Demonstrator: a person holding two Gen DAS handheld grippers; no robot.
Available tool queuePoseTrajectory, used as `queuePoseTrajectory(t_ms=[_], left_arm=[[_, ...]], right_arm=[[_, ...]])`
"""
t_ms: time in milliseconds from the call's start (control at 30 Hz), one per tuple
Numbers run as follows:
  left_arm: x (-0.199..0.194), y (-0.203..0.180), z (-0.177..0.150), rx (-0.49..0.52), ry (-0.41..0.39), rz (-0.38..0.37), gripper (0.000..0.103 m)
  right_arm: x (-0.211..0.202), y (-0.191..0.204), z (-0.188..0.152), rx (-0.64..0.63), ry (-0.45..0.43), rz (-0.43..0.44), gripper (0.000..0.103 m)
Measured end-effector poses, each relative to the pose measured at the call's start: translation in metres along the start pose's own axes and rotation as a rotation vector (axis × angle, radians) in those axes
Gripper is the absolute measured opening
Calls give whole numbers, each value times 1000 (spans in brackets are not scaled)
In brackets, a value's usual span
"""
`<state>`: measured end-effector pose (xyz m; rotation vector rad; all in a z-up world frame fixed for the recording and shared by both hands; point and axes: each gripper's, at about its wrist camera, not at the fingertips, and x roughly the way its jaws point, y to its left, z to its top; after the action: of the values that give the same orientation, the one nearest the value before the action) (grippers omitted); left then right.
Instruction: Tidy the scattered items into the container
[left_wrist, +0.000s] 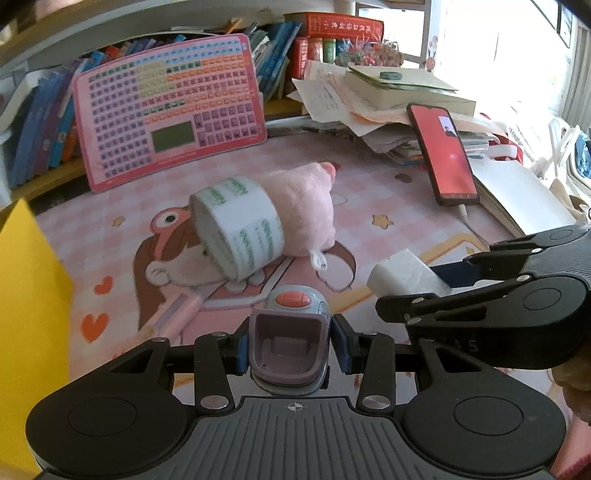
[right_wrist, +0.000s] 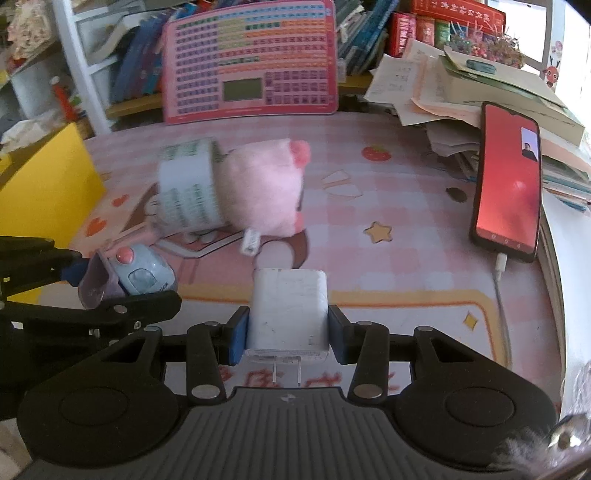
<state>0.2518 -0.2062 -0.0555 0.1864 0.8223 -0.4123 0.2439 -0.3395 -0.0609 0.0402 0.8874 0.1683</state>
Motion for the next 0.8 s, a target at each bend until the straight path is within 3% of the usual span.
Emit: queuePoseTrajectory(t_ms=[500,800], left_arm=[[-74,23,-52,-83,-3,35,41],[-116,44,-79,-82,-56,-12,41]], right_arm=[[-45,44,-37,-44,6,51,42],[-73,87,-58,-64,-24,20,42]])
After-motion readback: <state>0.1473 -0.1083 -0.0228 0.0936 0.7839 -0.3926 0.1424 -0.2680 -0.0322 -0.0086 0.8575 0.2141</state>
